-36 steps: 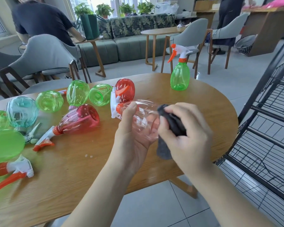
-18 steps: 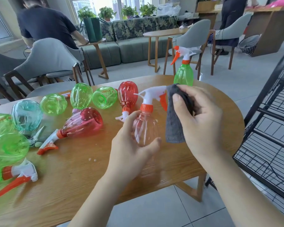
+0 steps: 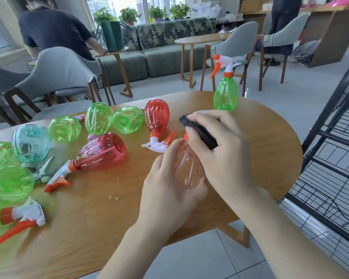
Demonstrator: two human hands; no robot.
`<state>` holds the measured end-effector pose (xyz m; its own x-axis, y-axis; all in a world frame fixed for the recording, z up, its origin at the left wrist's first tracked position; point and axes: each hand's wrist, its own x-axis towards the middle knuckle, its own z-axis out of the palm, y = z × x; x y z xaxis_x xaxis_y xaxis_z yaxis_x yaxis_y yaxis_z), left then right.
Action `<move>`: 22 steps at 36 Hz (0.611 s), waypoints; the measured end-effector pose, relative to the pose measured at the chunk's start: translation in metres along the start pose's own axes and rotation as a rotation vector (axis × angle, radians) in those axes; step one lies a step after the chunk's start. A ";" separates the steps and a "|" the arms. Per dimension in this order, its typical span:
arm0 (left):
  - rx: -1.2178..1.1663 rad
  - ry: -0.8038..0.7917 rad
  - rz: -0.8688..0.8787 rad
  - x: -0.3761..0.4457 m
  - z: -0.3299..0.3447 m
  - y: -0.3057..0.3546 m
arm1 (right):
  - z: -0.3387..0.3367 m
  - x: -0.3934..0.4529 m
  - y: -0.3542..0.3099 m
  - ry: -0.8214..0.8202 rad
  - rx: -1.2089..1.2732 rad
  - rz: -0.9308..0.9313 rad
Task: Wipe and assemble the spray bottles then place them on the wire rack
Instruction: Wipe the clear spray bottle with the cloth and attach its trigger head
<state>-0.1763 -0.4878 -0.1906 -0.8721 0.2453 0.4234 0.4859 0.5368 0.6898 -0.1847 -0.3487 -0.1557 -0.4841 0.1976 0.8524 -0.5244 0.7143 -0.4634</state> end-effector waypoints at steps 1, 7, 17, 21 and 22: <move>-0.003 0.002 -0.002 0.000 0.000 0.000 | -0.001 0.000 0.002 0.003 -0.023 -0.011; -0.022 0.029 -0.004 0.000 0.000 0.000 | -0.015 0.004 0.029 0.091 -0.166 0.126; -0.035 0.018 0.008 0.002 -0.001 -0.003 | -0.003 -0.003 0.014 0.029 -0.055 0.021; -0.071 0.029 0.005 0.002 -0.003 -0.006 | -0.003 -0.002 0.015 0.006 -0.084 -0.014; -0.076 0.031 0.009 0.002 -0.003 -0.007 | -0.005 -0.001 0.018 0.018 -0.113 0.006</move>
<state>-0.1808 -0.4935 -0.1926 -0.8660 0.2245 0.4469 0.4979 0.4711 0.7282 -0.1905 -0.3325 -0.1640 -0.4737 0.2133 0.8545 -0.4386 0.7843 -0.4389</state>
